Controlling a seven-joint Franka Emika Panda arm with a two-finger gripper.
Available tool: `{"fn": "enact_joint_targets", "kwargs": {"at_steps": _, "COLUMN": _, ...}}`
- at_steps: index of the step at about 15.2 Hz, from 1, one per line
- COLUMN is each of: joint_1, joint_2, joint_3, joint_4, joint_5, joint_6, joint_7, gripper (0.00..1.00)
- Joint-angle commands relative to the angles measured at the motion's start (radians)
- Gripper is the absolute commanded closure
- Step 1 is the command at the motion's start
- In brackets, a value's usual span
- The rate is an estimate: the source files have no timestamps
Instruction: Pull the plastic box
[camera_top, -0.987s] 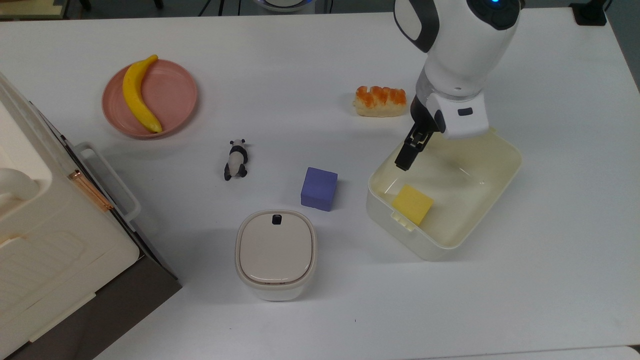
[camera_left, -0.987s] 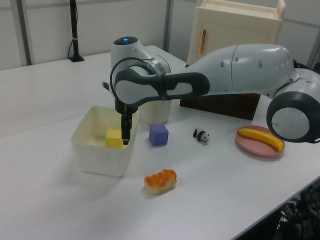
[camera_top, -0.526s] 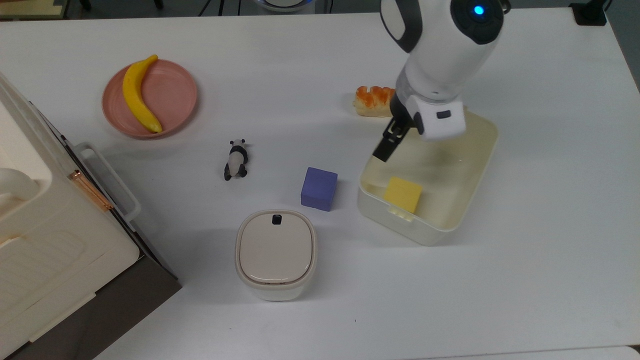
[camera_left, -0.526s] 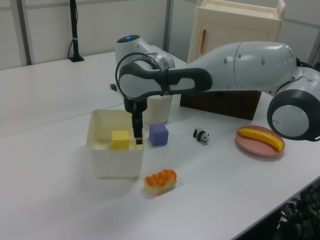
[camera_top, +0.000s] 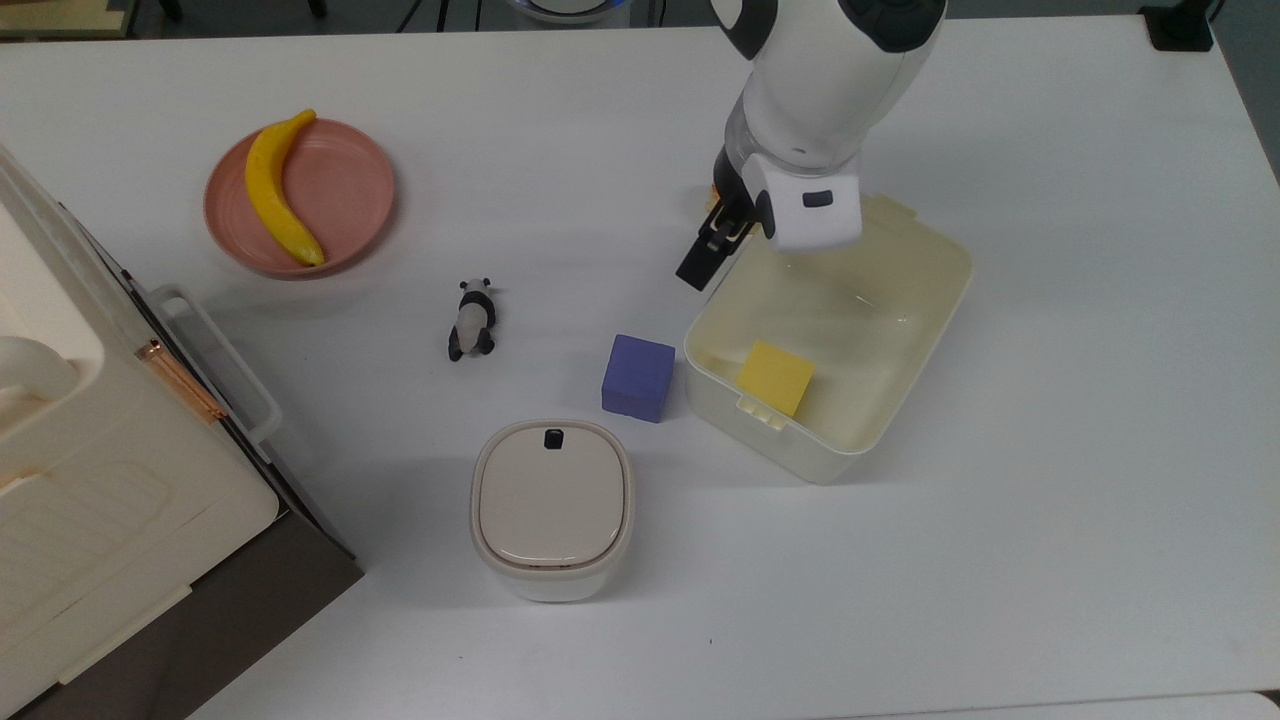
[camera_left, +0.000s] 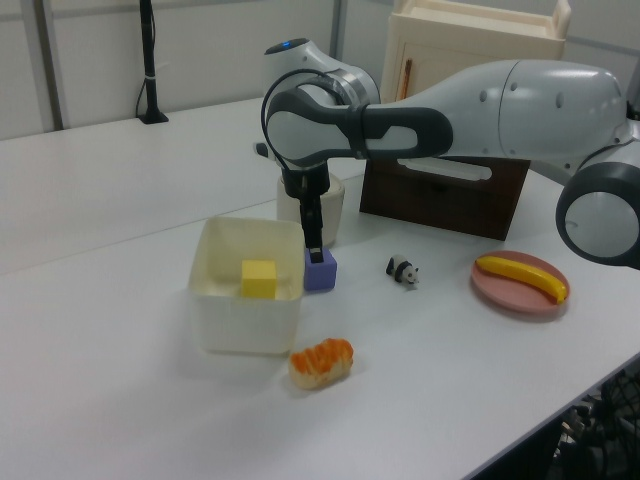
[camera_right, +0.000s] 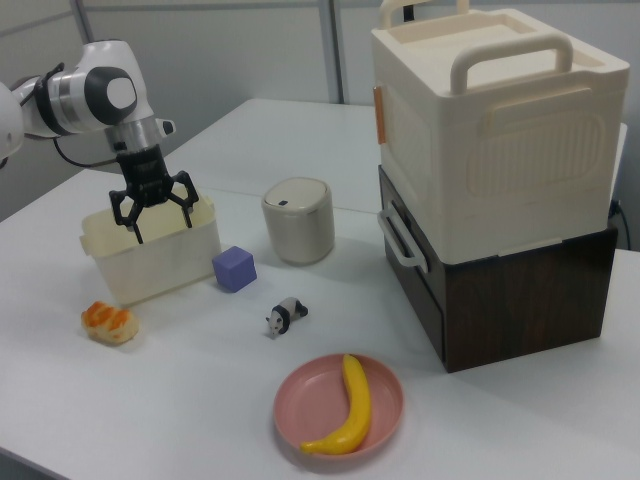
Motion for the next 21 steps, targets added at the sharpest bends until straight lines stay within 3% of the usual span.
{"fn": "enact_joint_targets", "kwargs": {"at_steps": 1, "joint_1": 0.002, "joint_2": -0.027, "joint_3": -0.006, "joint_4": -0.030, "joint_5": -0.025, "joint_6": -0.023, "joint_7": -0.052, "gripper": 0.00}}
{"fn": "enact_joint_targets", "kwargs": {"at_steps": 4, "joint_1": -0.022, "joint_2": -0.036, "joint_3": -0.007, "joint_4": -0.022, "joint_5": 0.020, "joint_6": -0.011, "joint_7": -0.018, "gripper": 0.00}}
{"fn": "enact_joint_targets", "kwargs": {"at_steps": 7, "joint_1": -0.080, "joint_2": -0.106, "joint_3": -0.009, "joint_4": -0.022, "joint_5": 0.132, "joint_6": -0.011, "joint_7": 0.207, "gripper": 0.00}}
{"fn": "enact_joint_targets", "kwargs": {"at_steps": 12, "joint_1": -0.160, "joint_2": -0.194, "joint_3": -0.010, "joint_4": -0.022, "joint_5": 0.127, "joint_6": -0.019, "joint_7": 0.529, "gripper": 0.00}}
{"fn": "enact_joint_targets", "kwargs": {"at_steps": 15, "joint_1": -0.180, "joint_2": -0.203, "joint_3": -0.021, "joint_4": -0.022, "joint_5": 0.081, "joint_6": -0.020, "joint_7": 0.678, "gripper": 0.00}}
{"fn": "enact_joint_targets", "kwargs": {"at_steps": 17, "joint_1": -0.179, "joint_2": -0.202, "joint_3": -0.022, "joint_4": -0.025, "joint_5": 0.029, "joint_6": -0.020, "joint_7": 0.746, "gripper": 0.00}}
{"fn": "enact_joint_targets", "kwargs": {"at_steps": 21, "joint_1": -0.183, "joint_2": -0.202, "joint_3": -0.027, "joint_4": -0.024, "joint_5": 0.028, "joint_6": -0.023, "joint_7": 0.799, "gripper": 0.00}}
